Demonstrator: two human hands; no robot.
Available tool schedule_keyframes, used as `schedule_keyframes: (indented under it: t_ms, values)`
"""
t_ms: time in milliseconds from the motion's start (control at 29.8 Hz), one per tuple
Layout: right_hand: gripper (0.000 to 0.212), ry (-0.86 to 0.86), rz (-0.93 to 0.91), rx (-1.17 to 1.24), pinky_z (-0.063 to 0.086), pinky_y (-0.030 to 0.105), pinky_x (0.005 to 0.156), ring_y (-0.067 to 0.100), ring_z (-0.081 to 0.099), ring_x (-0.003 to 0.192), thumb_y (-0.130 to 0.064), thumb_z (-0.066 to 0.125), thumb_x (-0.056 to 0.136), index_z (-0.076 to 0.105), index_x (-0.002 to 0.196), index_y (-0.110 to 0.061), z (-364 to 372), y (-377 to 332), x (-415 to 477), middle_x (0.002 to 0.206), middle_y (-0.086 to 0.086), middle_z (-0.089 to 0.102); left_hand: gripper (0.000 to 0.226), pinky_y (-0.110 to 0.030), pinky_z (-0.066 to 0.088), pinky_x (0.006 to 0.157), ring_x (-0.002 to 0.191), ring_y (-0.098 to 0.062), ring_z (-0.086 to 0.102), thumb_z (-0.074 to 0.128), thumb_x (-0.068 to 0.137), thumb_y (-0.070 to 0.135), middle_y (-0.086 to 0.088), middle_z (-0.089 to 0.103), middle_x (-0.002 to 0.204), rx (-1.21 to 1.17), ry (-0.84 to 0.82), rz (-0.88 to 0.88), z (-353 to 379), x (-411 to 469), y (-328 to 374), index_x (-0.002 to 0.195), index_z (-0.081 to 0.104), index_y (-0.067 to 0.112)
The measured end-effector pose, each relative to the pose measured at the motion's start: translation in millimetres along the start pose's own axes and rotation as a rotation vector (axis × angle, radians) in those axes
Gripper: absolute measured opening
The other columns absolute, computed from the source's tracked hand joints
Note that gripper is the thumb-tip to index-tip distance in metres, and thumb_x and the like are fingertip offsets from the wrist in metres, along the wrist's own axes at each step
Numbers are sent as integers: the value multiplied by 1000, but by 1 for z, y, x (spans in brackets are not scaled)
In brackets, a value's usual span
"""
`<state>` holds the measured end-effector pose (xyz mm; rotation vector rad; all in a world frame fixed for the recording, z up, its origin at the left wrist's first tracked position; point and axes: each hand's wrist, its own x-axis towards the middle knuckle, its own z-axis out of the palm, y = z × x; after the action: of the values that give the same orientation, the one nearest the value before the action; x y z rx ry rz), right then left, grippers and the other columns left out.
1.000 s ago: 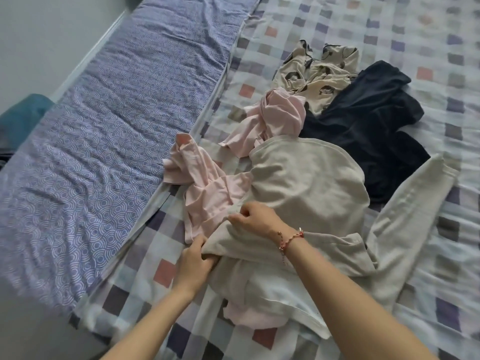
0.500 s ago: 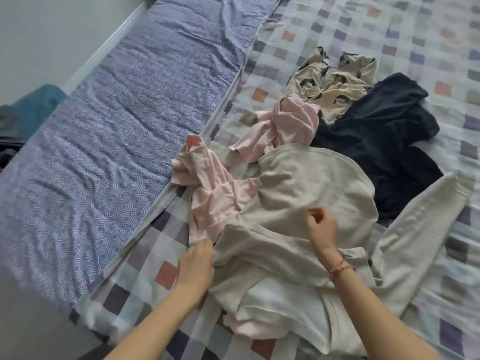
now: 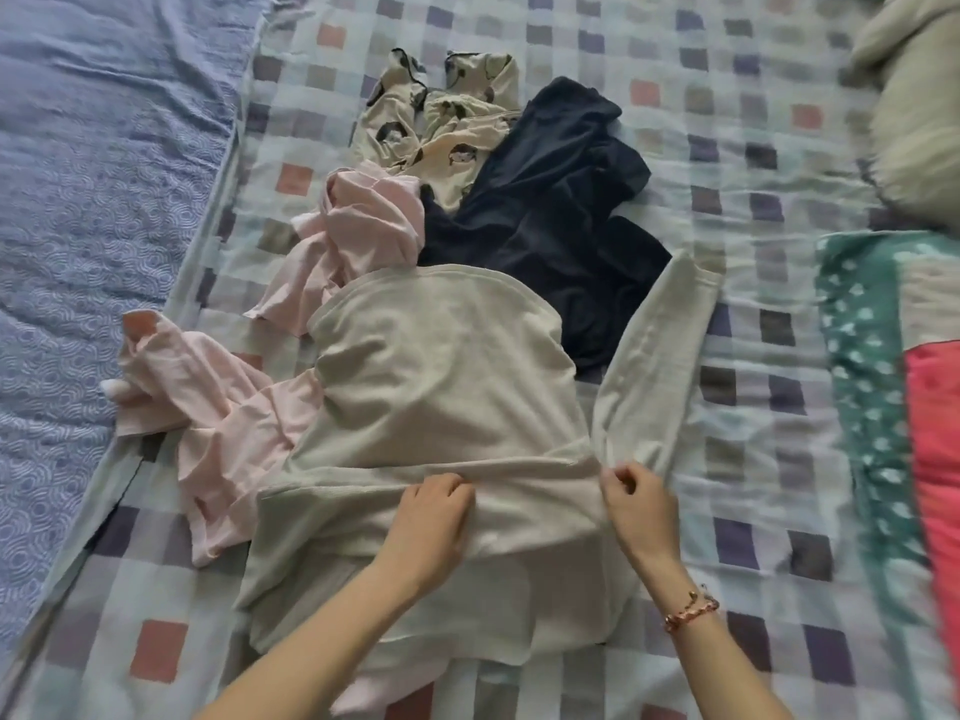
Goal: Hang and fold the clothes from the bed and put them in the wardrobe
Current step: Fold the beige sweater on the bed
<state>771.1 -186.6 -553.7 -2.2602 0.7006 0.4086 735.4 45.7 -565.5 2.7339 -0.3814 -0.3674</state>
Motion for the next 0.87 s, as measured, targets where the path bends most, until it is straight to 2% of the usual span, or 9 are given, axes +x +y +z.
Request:
schedule_keyframes:
  t_ms: [134, 201, 403, 504, 571, 672, 739, 806, 873]
  values:
    - [8, -64, 310, 198, 46, 31, 66, 22, 58, 71, -12, 61, 84, 60, 78, -7, -22, 43, 19, 79, 10, 63, 26, -26, 44, 46, 61, -18, 62, 35, 64, 32, 1, 59, 72, 181, -95, -8, 8, 15, 7, 64, 59, 22]
    - [23, -11, 375, 264, 45, 32, 78, 22, 56, 89, -17, 67, 83, 54, 99, -6, -26, 57, 41, 99, 7, 58, 28, -30, 42, 47, 62, -23, 62, 35, 67, 31, -2, 59, 72, 185, -124, -21, 17, 19, 10, 63, 60, 20]
    - [36, -55, 560, 973, 53, 31, 64, 27, 63, 87, -12, 70, 80, 62, 111, 4, -33, 42, 89, 107, 17, 66, 43, -35, 45, 85, 99, -26, 56, 32, 87, 33, -6, 59, 106, -206, -128, -262, 6, 40, 26, 104, 64, 10]
    - [41, -175, 313, 1108, 54, 29, 63, 20, 64, 78, -2, 64, 76, 56, 117, -1, -50, 1, 80, 102, 13, 65, 19, -23, 40, 87, 99, -15, 56, 51, 94, 15, -3, 60, 107, -544, -15, -350, -17, 58, 34, 107, 63, 9]
    - [61, -167, -79, 780, 52, 23, 64, 10, 64, 77, 0, 59, 68, 48, 127, -14, -56, -33, 55, 99, 5, 64, 13, -26, 43, 80, 94, -15, 58, 50, 95, 17, -4, 64, 101, -900, 61, -520, -40, 70, 31, 97, 63, 14]
    - [74, -341, -673, -113, 47, 27, 71, 17, 59, 80, -16, 53, 82, 20, 147, -32, -23, -51, -8, 105, 0, 58, 30, -34, 47, 75, 79, -19, 66, 34, 100, 31, -7, 68, 89, -1476, 71, -788, -69, 78, 12, 93, 59, 15]
    - [63, -495, -762, -243, 45, 17, 70, 2, 56, 79, -50, 51, 86, 26, 143, -42, 8, -45, -43, 104, -13, 55, 44, -36, 48, 71, 69, -19, 70, 28, 99, 41, -8, 72, 80, -1652, 57, -910, -81, 66, -15, 96, 59, 10]
    - [75, -501, -929, -510, 42, 26, 56, 17, 61, 73, -32, 69, 78, 28, 142, -35, 33, -27, -60, 102, -1, 60, 54, -38, 52, 69, 68, -26, 70, 28, 97, 48, -13, 72, 74, -1676, 5, -1023, -75, 50, -33, 100, 58, 3]
    - [81, -640, -925, -785, 36, 34, 60, 35, 58, 86, -12, 60, 85, 11, 148, -26, 48, -16, -73, 119, 16, 50, 60, -36, 50, 76, 78, -28, 65, 28, 96, 52, -16, 70, 79, -1557, -59, -1069, -67, 24, -47, 108, 55, 0]
